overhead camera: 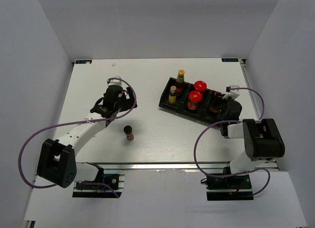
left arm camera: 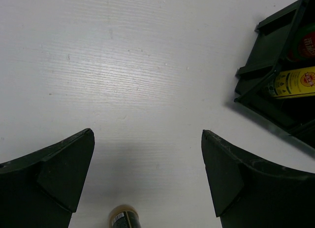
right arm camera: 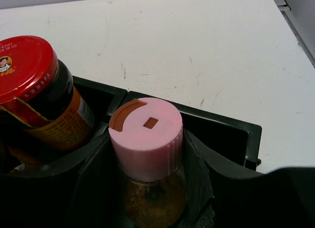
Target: Organize the condiment bottles
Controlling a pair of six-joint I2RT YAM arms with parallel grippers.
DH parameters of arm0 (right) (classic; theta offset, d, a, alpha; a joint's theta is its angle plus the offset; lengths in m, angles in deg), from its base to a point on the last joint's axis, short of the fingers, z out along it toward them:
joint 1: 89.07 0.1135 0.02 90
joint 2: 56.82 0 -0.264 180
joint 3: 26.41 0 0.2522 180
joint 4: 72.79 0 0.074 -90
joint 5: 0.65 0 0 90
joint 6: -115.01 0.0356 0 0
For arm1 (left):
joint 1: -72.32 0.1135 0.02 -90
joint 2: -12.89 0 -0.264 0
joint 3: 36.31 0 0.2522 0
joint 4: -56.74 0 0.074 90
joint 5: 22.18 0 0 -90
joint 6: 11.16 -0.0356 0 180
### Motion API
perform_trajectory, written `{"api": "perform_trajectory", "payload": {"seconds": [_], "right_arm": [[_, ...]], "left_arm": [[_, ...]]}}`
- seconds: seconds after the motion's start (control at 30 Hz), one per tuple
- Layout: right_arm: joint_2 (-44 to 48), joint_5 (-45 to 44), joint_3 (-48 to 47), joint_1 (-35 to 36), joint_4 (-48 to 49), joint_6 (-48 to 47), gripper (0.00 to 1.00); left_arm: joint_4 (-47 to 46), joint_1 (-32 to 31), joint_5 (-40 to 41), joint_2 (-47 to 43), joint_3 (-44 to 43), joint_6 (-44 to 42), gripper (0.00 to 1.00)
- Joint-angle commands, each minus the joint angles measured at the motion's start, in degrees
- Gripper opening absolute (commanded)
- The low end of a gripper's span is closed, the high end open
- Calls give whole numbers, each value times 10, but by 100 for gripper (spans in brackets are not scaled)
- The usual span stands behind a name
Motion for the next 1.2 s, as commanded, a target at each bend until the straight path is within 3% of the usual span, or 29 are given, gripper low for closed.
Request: {"api": "perform_trajectory", "payload": {"seconds": [0.0,0.17,0.3,0.4,0.43,0.53,0.9,1.17], "right_arm": [[-22,6,19,-3,169,-5,28],[-50,5,41,-4,244,-6,38],[-51,-3,42,-4,244,-10,45],[-40,11,47,-3,231,-11,64],[-37,15,46,-4,227,-9,76],[-28,6,48,-3,218,-10,85],[56,4,24,-3,105,-22,89],[117,24,-43,-3,-63,-6,89]], "left_arm": [[-3,4,-8,-28,5,14,98],[9,5,-16,-35,7,42,98],[14,5,-23,-48,16,55,98],[21,5,-25,-59,19,62,98],[24,5,-25,-65,19,64,98],[38,5,-26,-74,18,72,98],[157,5,-9,-142,16,107,98],[168,5,2,-173,25,122,98]]}}
